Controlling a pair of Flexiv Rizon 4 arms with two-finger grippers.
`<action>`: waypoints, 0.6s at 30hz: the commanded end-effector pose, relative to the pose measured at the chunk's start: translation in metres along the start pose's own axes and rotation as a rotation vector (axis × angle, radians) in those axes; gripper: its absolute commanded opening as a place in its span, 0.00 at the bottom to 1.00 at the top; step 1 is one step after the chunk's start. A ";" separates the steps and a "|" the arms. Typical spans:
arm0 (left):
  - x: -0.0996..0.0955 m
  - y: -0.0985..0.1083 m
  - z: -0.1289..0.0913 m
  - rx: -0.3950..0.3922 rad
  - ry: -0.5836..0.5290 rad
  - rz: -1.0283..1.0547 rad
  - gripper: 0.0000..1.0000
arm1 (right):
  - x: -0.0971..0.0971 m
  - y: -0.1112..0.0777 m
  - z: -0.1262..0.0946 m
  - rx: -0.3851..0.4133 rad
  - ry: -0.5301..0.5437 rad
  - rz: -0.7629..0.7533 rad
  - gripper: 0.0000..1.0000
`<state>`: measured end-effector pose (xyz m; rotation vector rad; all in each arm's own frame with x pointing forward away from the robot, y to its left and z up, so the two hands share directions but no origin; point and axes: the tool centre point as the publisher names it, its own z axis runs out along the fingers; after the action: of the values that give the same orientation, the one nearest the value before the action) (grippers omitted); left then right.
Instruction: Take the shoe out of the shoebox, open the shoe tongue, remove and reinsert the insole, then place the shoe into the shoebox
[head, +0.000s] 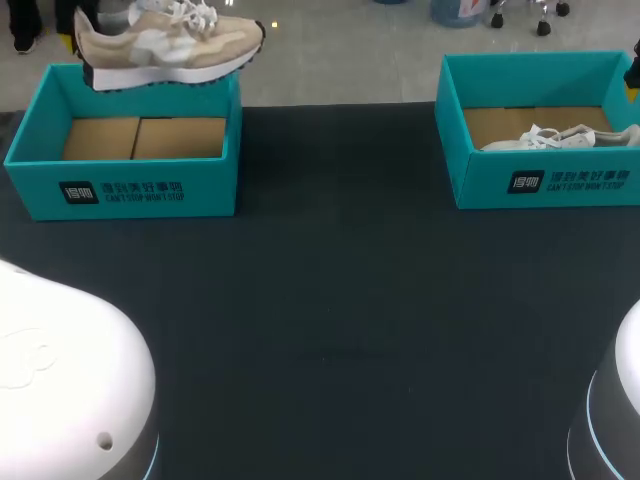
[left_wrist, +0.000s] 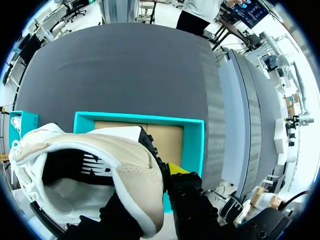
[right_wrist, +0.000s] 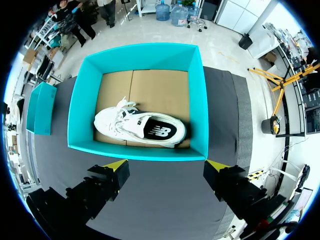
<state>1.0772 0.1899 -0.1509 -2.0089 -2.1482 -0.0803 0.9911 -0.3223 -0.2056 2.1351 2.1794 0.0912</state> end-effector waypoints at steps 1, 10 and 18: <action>-0.013 -0.021 -0.001 -0.157 0.004 -0.009 0.00 | 0.000 0.001 0.000 0.002 -0.001 0.000 1.00; -0.022 -0.029 -0.002 -0.164 0.006 -0.004 0.00 | 0.000 0.001 0.000 0.002 -0.001 0.000 1.00; -0.022 -0.029 -0.002 -0.164 0.006 -0.004 0.00 | 0.000 0.001 0.000 0.002 -0.001 0.000 1.00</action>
<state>1.0540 0.1646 -0.1506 -2.0555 -2.1861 -0.2048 0.9911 -0.3222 -0.2056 2.1350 2.1796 0.0912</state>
